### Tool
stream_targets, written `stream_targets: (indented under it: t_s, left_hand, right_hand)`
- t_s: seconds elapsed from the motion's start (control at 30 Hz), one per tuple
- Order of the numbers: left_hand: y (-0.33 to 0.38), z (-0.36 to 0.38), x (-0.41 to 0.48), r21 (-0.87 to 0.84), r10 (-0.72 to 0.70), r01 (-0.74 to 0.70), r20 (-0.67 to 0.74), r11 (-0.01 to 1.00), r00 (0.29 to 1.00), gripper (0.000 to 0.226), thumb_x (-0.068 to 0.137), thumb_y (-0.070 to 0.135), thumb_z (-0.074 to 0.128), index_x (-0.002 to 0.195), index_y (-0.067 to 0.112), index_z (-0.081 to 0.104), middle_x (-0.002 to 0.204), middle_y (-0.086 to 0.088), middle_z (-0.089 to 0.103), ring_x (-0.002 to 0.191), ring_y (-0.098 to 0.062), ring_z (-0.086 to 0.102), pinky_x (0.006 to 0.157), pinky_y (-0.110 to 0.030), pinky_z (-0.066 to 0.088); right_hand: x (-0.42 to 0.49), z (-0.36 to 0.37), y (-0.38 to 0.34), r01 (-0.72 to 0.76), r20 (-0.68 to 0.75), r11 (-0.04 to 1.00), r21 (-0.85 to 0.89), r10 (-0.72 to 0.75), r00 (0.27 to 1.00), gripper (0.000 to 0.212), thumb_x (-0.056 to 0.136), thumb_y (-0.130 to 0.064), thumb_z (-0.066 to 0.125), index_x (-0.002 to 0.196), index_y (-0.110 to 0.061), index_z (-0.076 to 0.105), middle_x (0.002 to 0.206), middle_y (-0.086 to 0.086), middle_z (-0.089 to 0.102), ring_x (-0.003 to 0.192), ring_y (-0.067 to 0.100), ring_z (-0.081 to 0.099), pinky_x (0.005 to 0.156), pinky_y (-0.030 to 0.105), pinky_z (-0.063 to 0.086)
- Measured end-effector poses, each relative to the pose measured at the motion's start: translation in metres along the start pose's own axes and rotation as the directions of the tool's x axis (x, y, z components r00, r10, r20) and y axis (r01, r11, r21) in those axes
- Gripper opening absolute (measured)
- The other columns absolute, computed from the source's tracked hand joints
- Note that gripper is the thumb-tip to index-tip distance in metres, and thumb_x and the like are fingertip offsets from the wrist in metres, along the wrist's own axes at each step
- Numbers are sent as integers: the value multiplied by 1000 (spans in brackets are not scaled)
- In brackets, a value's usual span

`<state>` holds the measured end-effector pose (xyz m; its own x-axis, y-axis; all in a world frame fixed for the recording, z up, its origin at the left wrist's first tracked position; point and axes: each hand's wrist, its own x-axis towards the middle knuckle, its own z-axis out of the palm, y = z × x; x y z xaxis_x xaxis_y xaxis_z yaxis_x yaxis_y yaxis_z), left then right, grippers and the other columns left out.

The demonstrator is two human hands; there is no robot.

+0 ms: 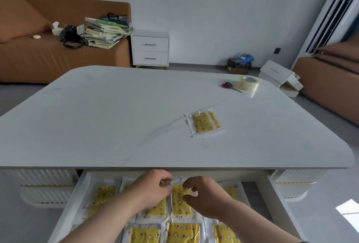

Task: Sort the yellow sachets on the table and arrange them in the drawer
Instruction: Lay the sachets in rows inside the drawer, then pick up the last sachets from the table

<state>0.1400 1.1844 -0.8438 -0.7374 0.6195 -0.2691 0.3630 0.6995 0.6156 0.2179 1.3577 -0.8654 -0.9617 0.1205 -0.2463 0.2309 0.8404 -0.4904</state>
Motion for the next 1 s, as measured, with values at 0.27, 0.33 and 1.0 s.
stream_targets:
  t_s: [0.27, 0.33, 1.0]
  left_hand:
    - [49, -61, -38, -116, 108, -123, -133, 986, 985, 25, 92, 31, 60, 116, 38, 59, 108, 25, 58, 100, 7, 55, 86, -12, 41]
    - [53, -70, -36, -161, 106, -134, -169, 978, 980, 19, 92, 30, 60, 108, 41, 58, 105, 24, 60, 98, 8, 55, 79, -9, 41]
    - [124, -39, 174, 4, -209, 227, -379, 974, 902, 53, 77, 59, 57, 106, 14, 57, 108, -5, 64, 97, -27, 59, 75, -28, 44]
  right_hand:
    - [-27, -67, -17, 62, -273, 964, 258, 11, 962, 24, 87, -31, 63, 107, -23, 71, 87, -17, 67, 80, -3, 64, 74, 11, 49]
    - [-28, -79, -18, 55, -307, 958, 282, 36, 951, 25, 87, -32, 62, 109, -25, 70, 88, -17, 68, 84, -3, 65, 73, 11, 50]
    - [75, -140, 43, 3, -551, 924, 382, 225, 803, 7, 84, -26, 65, 83, -32, 68, 85, -11, 72, 85, 6, 67, 81, 30, 55]
